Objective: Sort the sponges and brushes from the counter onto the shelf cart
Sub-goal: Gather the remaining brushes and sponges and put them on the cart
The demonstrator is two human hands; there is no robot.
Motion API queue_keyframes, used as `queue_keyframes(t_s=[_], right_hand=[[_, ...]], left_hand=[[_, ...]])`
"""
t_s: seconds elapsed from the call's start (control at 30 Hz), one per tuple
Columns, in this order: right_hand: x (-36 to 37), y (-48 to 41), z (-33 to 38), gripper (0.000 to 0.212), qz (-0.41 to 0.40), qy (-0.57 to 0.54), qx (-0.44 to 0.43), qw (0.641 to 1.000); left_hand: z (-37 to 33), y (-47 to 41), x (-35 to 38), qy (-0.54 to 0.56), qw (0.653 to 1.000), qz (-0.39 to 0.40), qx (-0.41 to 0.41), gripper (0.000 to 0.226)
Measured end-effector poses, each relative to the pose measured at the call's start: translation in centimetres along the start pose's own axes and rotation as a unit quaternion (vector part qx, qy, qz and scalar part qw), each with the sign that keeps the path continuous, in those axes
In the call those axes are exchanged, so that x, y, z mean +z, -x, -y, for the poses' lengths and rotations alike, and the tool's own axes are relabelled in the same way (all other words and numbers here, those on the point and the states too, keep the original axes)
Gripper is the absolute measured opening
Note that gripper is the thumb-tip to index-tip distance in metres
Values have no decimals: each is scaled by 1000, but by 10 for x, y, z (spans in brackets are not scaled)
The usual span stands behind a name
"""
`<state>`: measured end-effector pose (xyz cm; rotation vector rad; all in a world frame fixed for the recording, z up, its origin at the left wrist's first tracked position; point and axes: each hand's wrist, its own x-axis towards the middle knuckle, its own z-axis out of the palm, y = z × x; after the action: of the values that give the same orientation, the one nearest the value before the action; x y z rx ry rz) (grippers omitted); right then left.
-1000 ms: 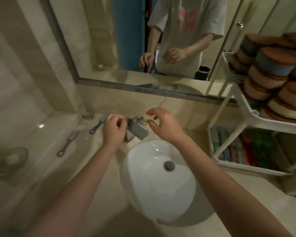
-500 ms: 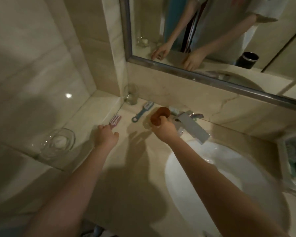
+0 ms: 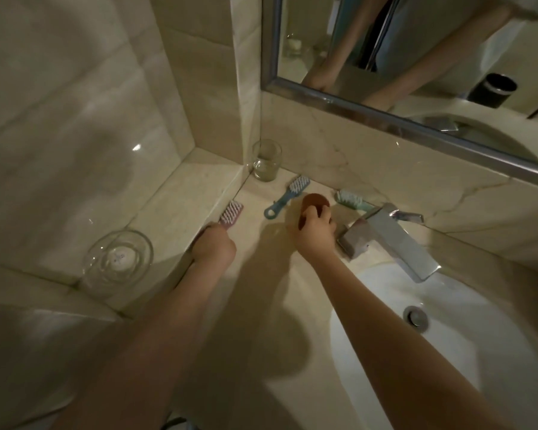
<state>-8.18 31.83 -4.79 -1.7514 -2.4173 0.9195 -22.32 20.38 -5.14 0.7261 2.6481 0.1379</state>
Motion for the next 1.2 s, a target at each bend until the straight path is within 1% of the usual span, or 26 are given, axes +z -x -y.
queue_keyframes(t_s=[0.07, 0.13, 0.2, 0.3, 0.4, 0.47, 0.53, 0.6, 0.7, 0.77, 0.8, 0.9, 0.97, 1.03, 1.13, 1.2], right_hand=[[7, 4, -6, 37, -38, 1, -37, 999], [13, 7, -13, 32, -50, -12, -51, 997], [15, 10, -19, 40, -49, -32, -43, 997], [12, 8, -22, 53, -29, -51, -22, 998], [5, 5, -19, 56, 0, -53, -17, 998], [1, 4, -17, 59, 3, -57, -20, 998], [-2, 3, -16, 59, 7, -50, -25, 998], [-4, 3, -14, 59, 13, -47, -29, 998], [-9, 9, -13, 60, 3, -87, -30, 996], [-13, 15, -14, 58, 2, -130, -30, 991], [-17, 19, -14, 55, -1, -152, -33, 988], [-36, 31, -14, 47, -13, -237, -42, 971], [-57, 43, -13, 48, -26, -306, -50, 950], [-81, 57, -13, 54, -39, -364, -64, 928], [-117, 77, -25, 53, -48, -418, -86, 903], [-143, 90, -38, 51, -57, -431, -101, 895]], left_hand=[[-1, -2, 0, 19, 1000, 3, -2, 32], [-3, -4, -1, 48, 999, 22, 3, 28], [-3, -6, -1, 77, 996, 44, 4, 26], [-6, -6, -6, 69, 995, 65, 8, 31], [-8, -10, -7, 41, 996, 83, 19, 45], [-8, -11, -8, 34, 995, 95, 18, 48], [-10, -8, -8, 38, 992, 114, 26, 43], [-13, -4, -8, 57, 991, 115, 20, 35], [-19, 5, -3, 81, 987, 130, 42, 21], [-23, 11, -4, 148, 976, 147, 55, 11], [-25, 14, -6, 192, 968, 149, 59, 9], [-35, 28, -15, 286, 949, 113, 70, 15], [-45, 40, -22, 328, 936, 90, 92, 13], [-57, 54, -29, 344, 929, 64, 117, 16], [-78, 80, -39, 382, 912, 23, 146, 14], [-96, 102, -47, 411, 897, 22, 160, 11]])
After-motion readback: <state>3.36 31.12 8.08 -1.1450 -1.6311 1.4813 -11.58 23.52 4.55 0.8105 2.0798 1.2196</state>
